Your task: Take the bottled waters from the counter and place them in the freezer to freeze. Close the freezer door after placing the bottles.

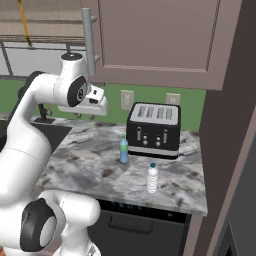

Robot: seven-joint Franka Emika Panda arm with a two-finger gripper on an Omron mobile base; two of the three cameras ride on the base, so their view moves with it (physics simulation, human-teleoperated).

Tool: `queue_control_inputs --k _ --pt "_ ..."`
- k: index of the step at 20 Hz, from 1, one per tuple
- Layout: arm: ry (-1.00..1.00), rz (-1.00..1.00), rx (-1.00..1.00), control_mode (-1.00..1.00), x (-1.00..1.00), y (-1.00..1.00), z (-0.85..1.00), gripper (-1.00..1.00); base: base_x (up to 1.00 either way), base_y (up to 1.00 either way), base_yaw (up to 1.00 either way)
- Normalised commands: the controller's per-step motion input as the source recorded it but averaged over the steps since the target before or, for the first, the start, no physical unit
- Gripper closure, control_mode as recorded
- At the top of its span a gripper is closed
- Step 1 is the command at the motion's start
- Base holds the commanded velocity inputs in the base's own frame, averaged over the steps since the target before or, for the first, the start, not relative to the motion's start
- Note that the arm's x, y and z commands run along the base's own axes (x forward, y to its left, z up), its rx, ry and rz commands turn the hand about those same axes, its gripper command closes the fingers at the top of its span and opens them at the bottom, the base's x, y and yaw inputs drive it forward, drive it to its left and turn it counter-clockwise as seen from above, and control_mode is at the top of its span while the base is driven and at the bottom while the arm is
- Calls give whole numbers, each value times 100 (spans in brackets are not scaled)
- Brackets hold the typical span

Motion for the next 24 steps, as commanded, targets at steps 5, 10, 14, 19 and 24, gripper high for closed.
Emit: queue_control_inputs --k 5,10,14,19,24 --pt "0 -3 1 -100 -32 -6 -8 -100 0 0 0" --pt "7 -25 0 -100 -37 -22 -32 -100 0 0 0" --pt "2 -32 0 -100 -40 -22 -29 -100 0 0 0" --pt "0 -40 0 -100 -40 -23 -23 -100 0 0 0" --pt "-4 -43 -4 -100 -5 -3 -10 -100 0 0 0"
